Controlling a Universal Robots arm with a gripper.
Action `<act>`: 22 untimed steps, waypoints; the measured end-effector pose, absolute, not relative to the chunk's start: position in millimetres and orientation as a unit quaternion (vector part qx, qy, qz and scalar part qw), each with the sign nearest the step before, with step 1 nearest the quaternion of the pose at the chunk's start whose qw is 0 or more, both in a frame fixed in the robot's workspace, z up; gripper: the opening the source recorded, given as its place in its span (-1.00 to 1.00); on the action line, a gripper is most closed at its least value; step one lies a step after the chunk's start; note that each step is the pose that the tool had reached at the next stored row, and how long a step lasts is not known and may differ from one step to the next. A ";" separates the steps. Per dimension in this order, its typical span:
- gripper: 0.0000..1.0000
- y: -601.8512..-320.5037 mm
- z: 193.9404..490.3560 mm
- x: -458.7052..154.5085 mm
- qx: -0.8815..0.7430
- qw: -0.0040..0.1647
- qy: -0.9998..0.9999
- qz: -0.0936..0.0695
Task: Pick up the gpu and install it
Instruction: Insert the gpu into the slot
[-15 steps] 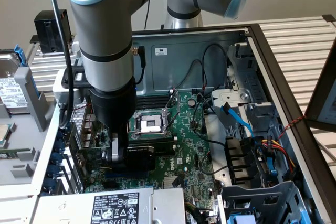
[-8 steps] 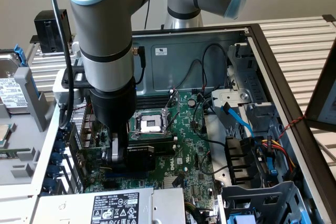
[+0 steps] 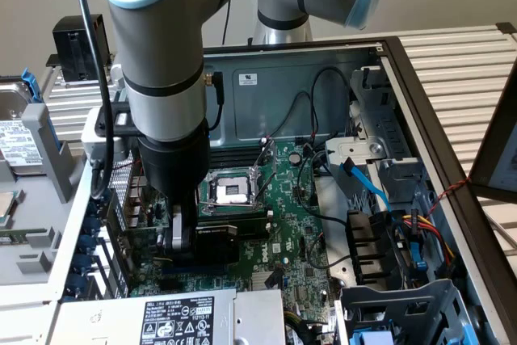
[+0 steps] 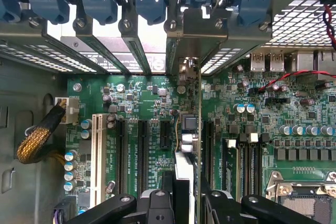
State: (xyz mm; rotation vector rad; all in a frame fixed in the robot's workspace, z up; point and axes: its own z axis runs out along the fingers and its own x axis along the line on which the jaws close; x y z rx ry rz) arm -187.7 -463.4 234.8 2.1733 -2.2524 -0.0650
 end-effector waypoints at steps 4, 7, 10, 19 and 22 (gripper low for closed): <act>-0.44 -463.4 234.5 -187.7 0.694 0.005 -0.719 -0.021; -0.44 -463.4 234.3 -187.7 0.694 0.005 -0.719 -0.021; -0.44 -463.4 234.1 -187.7 0.694 0.006 -0.719 -0.021; -0.44 -463.4 233.6 -187.8 0.694 0.005 -0.719 -0.021; -0.44 -463.4 233.5 -188.0 0.694 0.005 -0.719 -0.021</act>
